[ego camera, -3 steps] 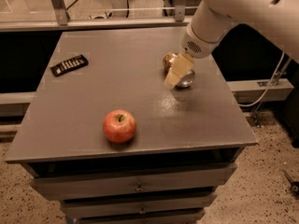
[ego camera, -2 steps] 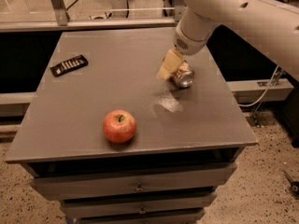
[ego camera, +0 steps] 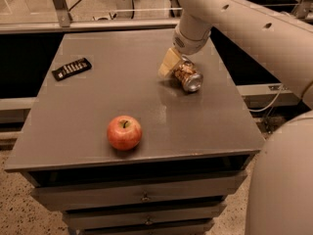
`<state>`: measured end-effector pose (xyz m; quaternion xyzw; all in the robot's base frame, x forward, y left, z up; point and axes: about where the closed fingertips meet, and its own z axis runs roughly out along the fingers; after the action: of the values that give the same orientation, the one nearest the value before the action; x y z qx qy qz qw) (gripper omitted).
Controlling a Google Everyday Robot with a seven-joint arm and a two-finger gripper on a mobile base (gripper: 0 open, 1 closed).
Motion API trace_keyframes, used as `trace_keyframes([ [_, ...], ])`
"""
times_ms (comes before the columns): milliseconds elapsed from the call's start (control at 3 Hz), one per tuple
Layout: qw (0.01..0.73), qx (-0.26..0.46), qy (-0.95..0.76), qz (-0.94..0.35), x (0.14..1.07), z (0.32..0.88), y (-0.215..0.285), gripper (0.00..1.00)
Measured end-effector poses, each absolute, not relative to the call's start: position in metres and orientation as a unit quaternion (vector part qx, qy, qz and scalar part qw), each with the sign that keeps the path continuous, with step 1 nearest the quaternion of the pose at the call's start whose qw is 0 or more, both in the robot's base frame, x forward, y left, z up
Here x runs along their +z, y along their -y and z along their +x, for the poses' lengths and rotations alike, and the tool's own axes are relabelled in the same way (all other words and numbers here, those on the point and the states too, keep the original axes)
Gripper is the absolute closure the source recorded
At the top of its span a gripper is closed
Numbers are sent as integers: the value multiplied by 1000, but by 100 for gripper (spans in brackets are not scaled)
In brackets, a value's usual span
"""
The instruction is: Place orange can upright
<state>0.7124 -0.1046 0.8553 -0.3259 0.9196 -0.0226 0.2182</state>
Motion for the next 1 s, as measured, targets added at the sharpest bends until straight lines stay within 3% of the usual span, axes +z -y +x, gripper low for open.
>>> trace_keyframes([
  [1000, 225, 0, -937, -267, 871, 723, 101, 82],
])
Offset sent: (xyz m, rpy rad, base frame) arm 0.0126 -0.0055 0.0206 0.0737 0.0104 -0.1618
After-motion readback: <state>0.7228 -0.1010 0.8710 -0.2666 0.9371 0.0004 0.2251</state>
